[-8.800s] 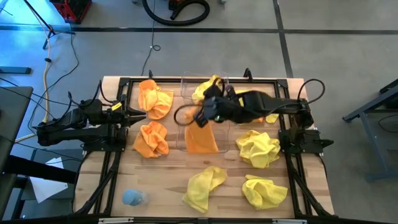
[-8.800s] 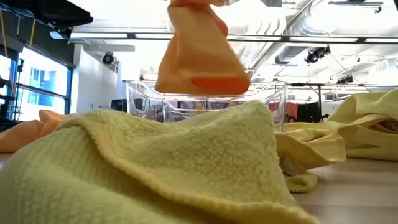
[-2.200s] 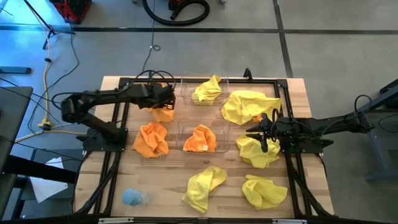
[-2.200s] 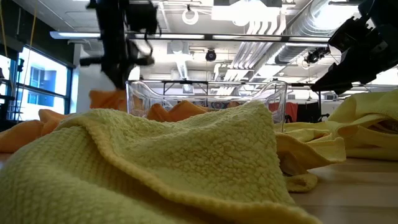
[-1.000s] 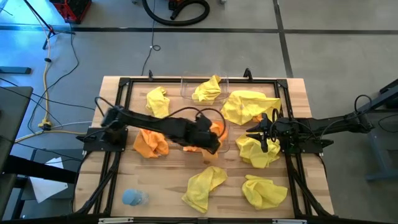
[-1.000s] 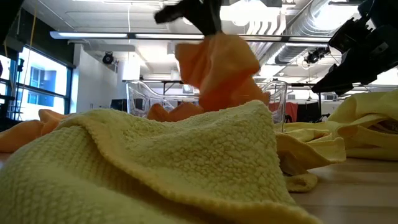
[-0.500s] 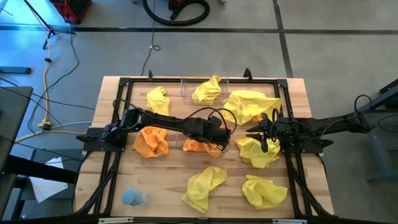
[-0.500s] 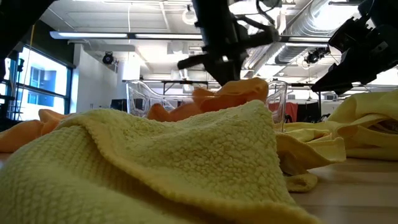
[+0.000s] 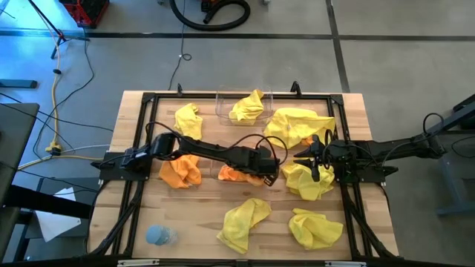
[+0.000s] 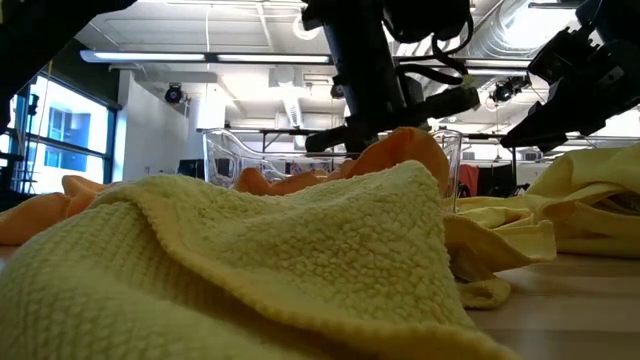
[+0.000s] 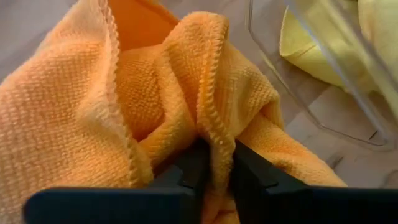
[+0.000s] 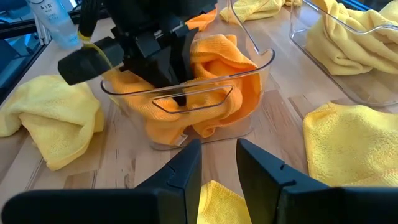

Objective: Sort microfiber towel by color & place in baskets
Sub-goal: Put the orange microfiber towel into the bottom transparent bin, then put the yellow microfiber towel into the top transparent bin

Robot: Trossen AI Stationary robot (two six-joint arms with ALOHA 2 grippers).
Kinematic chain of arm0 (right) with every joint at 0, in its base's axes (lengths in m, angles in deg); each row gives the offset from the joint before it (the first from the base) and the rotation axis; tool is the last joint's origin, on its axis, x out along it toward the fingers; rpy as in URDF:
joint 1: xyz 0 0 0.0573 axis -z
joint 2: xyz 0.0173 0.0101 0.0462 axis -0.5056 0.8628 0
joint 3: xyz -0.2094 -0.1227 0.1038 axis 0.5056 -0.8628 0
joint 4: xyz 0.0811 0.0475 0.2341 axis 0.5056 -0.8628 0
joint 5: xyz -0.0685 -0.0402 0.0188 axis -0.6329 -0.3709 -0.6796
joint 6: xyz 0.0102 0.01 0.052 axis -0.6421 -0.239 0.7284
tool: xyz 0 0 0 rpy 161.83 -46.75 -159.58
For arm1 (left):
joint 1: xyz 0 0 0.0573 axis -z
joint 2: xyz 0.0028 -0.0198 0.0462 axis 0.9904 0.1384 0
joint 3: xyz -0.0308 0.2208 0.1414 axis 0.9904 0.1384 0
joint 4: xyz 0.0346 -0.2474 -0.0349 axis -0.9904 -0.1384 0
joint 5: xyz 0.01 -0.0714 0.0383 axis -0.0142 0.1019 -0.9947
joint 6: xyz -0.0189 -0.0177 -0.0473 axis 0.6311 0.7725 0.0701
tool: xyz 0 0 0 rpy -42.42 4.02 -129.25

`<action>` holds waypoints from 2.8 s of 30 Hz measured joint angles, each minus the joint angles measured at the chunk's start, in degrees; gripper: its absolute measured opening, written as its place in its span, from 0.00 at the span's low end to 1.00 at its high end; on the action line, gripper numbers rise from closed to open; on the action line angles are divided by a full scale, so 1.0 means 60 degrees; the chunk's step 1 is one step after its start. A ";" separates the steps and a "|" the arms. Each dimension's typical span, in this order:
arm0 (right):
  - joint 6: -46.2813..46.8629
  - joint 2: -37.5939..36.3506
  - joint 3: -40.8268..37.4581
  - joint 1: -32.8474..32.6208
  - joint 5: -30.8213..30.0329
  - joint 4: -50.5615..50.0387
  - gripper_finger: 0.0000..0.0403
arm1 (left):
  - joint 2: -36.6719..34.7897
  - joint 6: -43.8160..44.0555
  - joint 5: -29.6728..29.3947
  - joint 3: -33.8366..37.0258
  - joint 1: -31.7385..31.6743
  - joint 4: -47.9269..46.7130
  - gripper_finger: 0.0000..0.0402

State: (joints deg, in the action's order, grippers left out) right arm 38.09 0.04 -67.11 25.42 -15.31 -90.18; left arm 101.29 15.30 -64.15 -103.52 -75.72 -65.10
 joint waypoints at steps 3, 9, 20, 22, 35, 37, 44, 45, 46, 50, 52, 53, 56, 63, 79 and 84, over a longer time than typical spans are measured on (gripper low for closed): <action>-0.0047 0.0004 0.0000 0.0000 -0.0004 0.0000 0.23 | -0.0006 -0.0011 -0.0010 -0.0004 0.0000 -0.0074 0.23; -0.0047 0.0004 0.0000 0.0000 -0.0002 -0.0004 0.23 | -0.0043 -0.0483 0.0049 -0.0001 -0.0073 -0.0104 0.34; -0.0047 0.0004 0.0000 0.0000 -0.0004 -0.0007 0.23 | -0.1301 -0.1333 -0.0168 -0.0005 -0.0125 -0.0196 0.34; -0.0047 0.0004 0.0000 0.0000 -0.0003 -0.0005 0.23 | -0.1373 -0.1087 0.0633 -0.0017 -0.0131 -0.0194 0.33; -0.0049 0.0007 0.0000 0.0000 -0.0004 -0.0049 0.23 | -0.0348 -0.0423 0.1826 0.0004 -0.0256 -0.0669 0.32; -0.0051 0.0007 0.0000 0.0000 -0.0004 -0.0080 0.23 | -0.0157 -0.0416 0.1880 0.0000 -0.0338 -0.0647 0.32; -0.0040 0.0007 0.0000 0.0011 -0.0007 -0.0160 0.23 | 0.0002 -0.0447 0.1460 -0.0003 -0.0499 -0.0668 0.32; -0.0036 0.0007 0.0000 0.0011 -0.0007 -0.0157 0.23 | -0.0089 -0.0520 0.1351 0.0007 -0.0499 -0.0748 0.32; -0.0022 0.0007 0.0000 0.0015 -0.0007 -0.0157 0.23 | -0.0188 -0.0593 0.1249 0.0007 -0.0499 -0.0800 0.32; 0.0035 0.0007 0.0000 0.0011 -0.0007 -0.0160 0.23 | -0.0703 -0.0854 0.0990 -0.0002 -0.0409 -0.0858 0.32; 0.0055 0.0007 0.0000 0.0011 -0.0007 -0.0148 0.23 | -0.0927 -0.1269 0.0784 -0.0004 -0.0349 -0.0908 0.32; 0.0055 0.0004 0.0000 0.0011 -0.0010 -0.0140 0.23 | -0.1040 -0.1508 0.0617 -0.0004 -0.0303 -0.0950 0.32; 0.0093 0.0004 0.0000 0.0011 -0.0007 -0.0038 0.23 | -0.1405 -0.2314 -0.0233 -0.0007 -0.0103 -0.1009 0.32; 0.1029 0.0007 0.0000 0.0007 0.0346 0.0026 0.23 | -0.1562 -0.4811 -0.0798 -0.0011 0.0394 -0.1314 0.32; 0.1059 0.0384 0.0004 0.0011 -0.0805 0.2343 0.23 | -0.5476 -0.5455 -0.2065 0.5636 0.0308 0.1545 0.31; 0.0887 0.0704 0.0936 0.0008 -0.0655 0.0786 0.25 | -0.7792 -0.6000 -0.1943 0.8746 0.0135 0.4648 0.31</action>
State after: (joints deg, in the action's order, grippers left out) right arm 43.41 4.26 -61.49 25.47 -19.24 -85.46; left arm 54.54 -20.70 -75.80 -51.04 -74.91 -37.21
